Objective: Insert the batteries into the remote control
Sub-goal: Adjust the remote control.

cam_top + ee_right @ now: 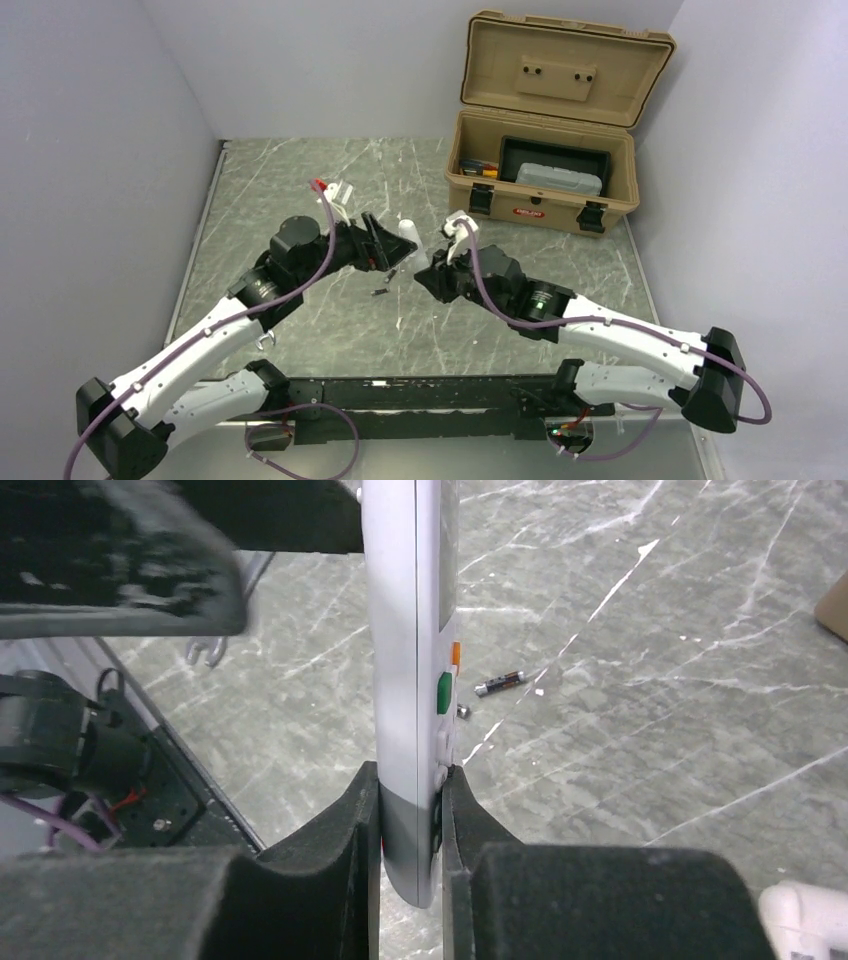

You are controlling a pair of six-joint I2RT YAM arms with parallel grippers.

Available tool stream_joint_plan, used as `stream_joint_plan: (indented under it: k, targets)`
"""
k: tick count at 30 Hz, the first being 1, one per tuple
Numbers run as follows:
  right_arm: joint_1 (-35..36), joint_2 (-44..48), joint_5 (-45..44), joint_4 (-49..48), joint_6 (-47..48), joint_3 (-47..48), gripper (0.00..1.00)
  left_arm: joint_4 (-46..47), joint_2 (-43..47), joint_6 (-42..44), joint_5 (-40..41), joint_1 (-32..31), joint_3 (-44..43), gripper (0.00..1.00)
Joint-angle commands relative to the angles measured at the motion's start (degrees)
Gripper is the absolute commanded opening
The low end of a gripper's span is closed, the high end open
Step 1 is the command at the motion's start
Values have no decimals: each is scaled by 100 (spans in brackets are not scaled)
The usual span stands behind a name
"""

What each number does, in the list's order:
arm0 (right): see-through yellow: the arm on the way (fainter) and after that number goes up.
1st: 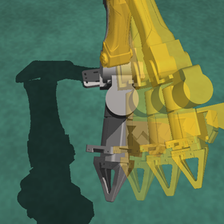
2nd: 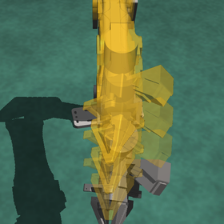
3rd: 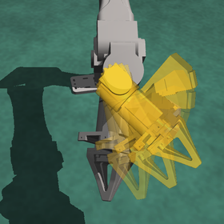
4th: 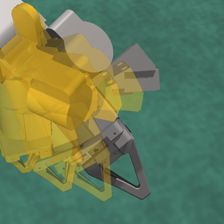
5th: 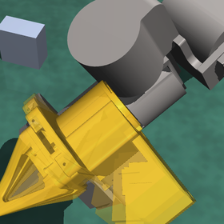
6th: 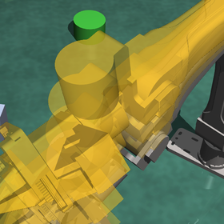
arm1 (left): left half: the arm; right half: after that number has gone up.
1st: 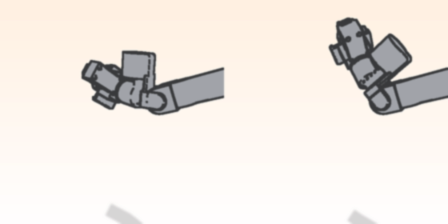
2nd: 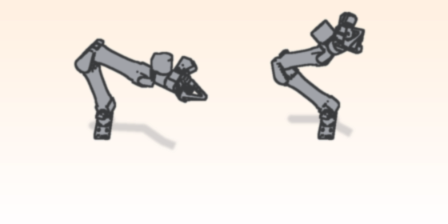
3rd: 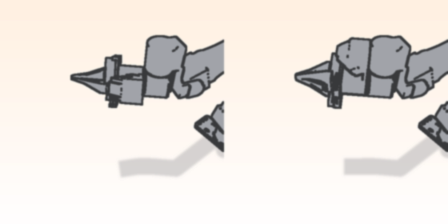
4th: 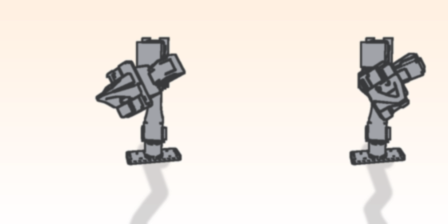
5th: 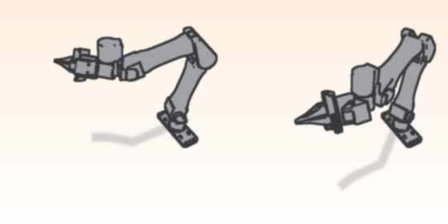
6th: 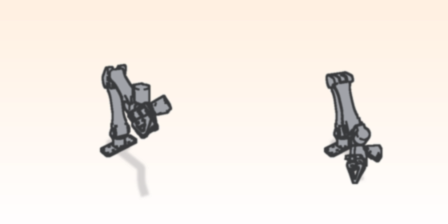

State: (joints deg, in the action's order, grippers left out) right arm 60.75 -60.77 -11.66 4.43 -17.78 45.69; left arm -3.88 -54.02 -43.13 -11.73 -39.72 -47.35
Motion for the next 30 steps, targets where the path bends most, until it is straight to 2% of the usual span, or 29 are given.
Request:
stream_joint_plan:
  k: [1, 6, 9, 14, 19, 23, 30]
  targets:
    - [-335, 553, 565, -684, -666, -175, 0, 840, 534, -3, 42, -1, 390, 91]
    - [-1216, 1089, 2344, -1446, -1344, -617, 0, 1174, 1108, 232, 97, 36, 683, 92]
    - [-1701, 1113, 3392, -1876, -1882, -731, 0, 1588, 1357, 220, -2, 45, 908, 93]
    - [-1891, 864, 4466, -3231, -2822, -969, 0, 2608, 1365, 48, -448, 50, 1212, 90]
    - [-1909, 494, 5154, -4365, -3586, -1103, 0, 3187, 1230, -126, -730, 52, 1322, 87]
    - [-1918, 244, 5485, -5329, -4145, -1298, 0, 3216, 1176, -143, -768, 52, 1297, 83]
    - [-1918, -10, 5572, -5780, -4424, -1414, 0, 3664, 1170, -432, -691, 57, 1476, 73]
